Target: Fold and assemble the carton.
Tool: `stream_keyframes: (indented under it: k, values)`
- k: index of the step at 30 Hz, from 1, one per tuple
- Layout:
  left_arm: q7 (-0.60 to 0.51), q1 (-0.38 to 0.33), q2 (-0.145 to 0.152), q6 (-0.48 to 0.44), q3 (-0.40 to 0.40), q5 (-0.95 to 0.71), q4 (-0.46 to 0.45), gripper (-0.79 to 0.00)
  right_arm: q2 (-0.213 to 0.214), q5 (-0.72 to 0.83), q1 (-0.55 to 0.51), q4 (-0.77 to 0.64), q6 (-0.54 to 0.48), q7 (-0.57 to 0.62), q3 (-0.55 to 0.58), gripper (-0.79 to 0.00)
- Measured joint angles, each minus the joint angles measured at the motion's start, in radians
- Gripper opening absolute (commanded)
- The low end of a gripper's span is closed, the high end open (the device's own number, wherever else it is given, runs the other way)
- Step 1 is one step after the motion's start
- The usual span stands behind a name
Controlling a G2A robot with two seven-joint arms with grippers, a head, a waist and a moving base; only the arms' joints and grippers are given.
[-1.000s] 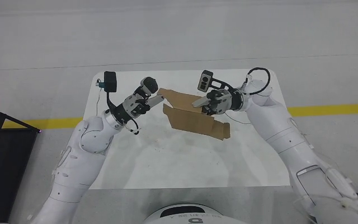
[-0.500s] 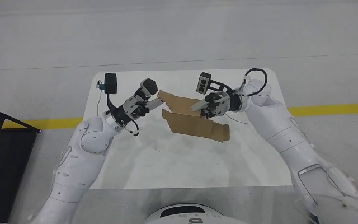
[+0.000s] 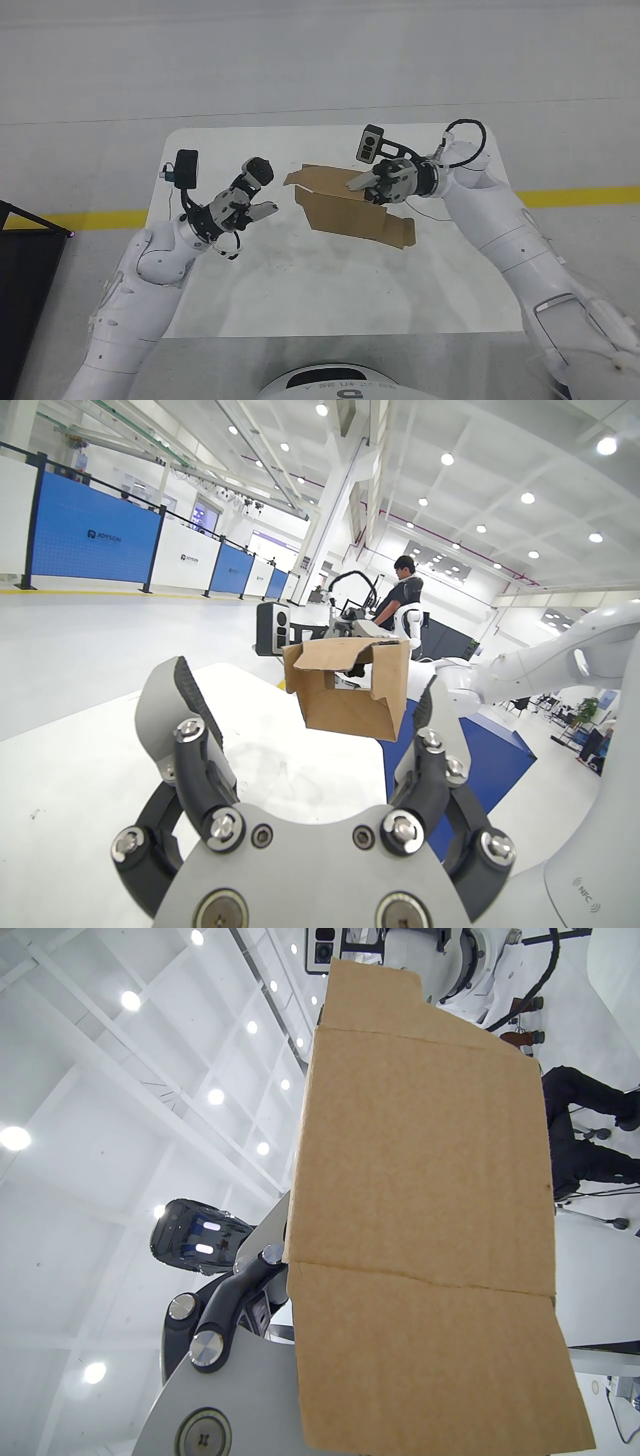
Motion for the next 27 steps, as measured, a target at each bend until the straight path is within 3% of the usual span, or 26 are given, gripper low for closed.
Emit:
stream_keyframes:
  k: [8,18,27]
  values:
    - [-0.078,-0.043,-0.008,0.1,0.088,-0.012,-0.003,-0.123,-0.003,0.0,0.001,0.003,0.0,0.0,-0.001,-0.785]
    - [-0.11,-0.095,-0.017,0.167,0.138,-0.034,0.017,-0.249,-0.002,-0.005,-0.005,-0.011,-0.001,0.001,0.001,-0.785]
    - [-0.109,-0.105,-0.02,0.157,0.151,-0.046,0.031,-0.222,0.001,-0.005,-0.009,-0.018,-0.001,0.001,0.008,-0.785]
